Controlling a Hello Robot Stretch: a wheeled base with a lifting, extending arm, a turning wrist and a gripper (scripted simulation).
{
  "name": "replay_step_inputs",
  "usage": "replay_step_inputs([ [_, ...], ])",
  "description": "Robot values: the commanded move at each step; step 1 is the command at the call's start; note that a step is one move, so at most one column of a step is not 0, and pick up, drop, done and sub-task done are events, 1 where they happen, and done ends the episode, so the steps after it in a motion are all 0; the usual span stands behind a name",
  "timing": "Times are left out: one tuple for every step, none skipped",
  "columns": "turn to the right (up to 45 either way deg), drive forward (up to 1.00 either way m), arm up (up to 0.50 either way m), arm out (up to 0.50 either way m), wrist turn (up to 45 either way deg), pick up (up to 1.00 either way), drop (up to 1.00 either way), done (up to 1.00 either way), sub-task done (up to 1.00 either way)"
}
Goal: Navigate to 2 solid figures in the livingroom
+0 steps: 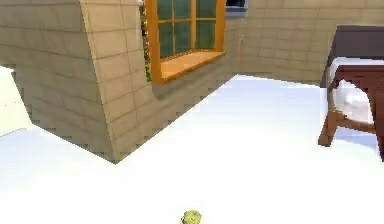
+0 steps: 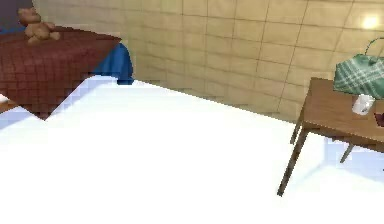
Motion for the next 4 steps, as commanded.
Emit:
replay_step_inputs([
  [-45.0, 0.0, 0.0, 0.0, 0.0, 0.0, 0.0, 0.0, 0.0],
  [-45.0, 0.0, 0.0, 0.0, 0.0, 0.0, 0.0, 0.0, 0.0],
  [-45.0, 0.0, 0.0, 0.0, 0.0, 0.0, 0.0, 0.0, 0.0],
  [-36.0, 0.0, 0.0, 0.0, 0.0, 0.0, 0.0, 0.0, 0.0],
])
